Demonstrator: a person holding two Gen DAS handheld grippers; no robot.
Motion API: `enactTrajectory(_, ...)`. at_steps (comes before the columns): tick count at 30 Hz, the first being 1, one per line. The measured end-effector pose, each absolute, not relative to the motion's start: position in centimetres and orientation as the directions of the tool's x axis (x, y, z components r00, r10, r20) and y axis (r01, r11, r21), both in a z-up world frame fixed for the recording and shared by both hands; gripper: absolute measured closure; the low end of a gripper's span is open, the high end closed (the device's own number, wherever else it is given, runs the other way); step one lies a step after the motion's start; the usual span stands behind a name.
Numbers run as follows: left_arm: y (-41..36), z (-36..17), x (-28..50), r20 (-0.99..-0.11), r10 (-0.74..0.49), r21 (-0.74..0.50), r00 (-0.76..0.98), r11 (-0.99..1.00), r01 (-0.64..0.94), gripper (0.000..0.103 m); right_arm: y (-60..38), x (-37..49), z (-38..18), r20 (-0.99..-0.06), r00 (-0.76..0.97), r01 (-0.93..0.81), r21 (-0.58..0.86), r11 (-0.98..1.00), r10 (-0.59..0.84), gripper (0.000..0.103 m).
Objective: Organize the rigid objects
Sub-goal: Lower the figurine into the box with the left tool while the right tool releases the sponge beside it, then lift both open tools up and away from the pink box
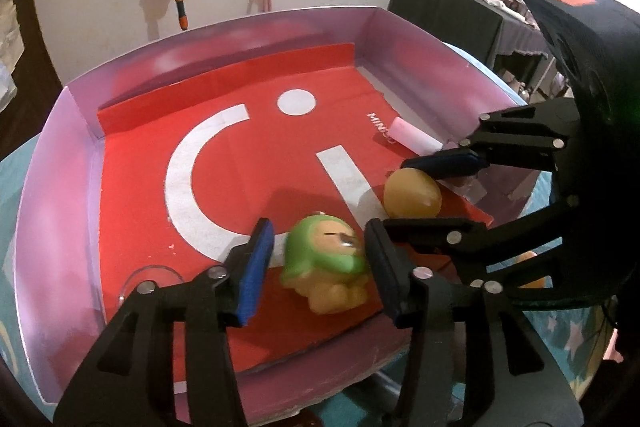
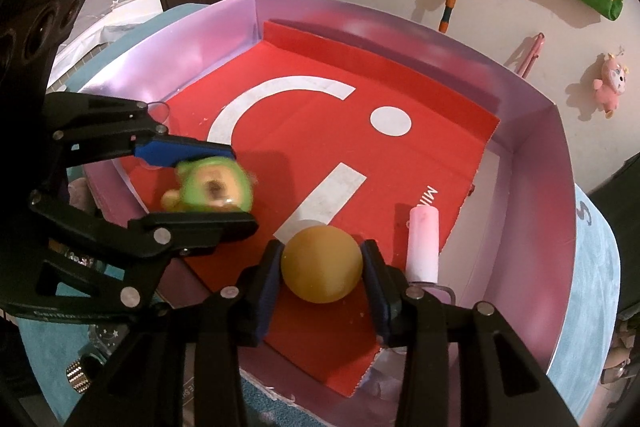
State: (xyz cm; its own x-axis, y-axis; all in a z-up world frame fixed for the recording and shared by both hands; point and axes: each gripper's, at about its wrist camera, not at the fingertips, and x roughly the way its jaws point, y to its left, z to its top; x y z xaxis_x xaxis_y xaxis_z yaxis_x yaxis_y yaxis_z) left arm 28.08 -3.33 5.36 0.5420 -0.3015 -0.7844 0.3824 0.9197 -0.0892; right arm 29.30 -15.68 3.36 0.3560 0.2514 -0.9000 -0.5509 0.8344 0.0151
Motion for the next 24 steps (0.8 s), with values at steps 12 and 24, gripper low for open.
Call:
enactTrajectory(12,-2.7,6.3,27.8,-0.763,-0.303,-0.085,0.572,0.923,0.375,0.044,-15.7,29.0,3.5,-0.900,0.359,-0.545,0.012,0.838,0.246,0.052)
enactTrajectory(24,-1.8,10.1,24.8,-0.700,-0.290,-0.066,0.653,0.936,0.346,0.032,-16.7,27.4,6.3,-0.879,0.406,-0.514,0.006,0.858,0.249,0.037)
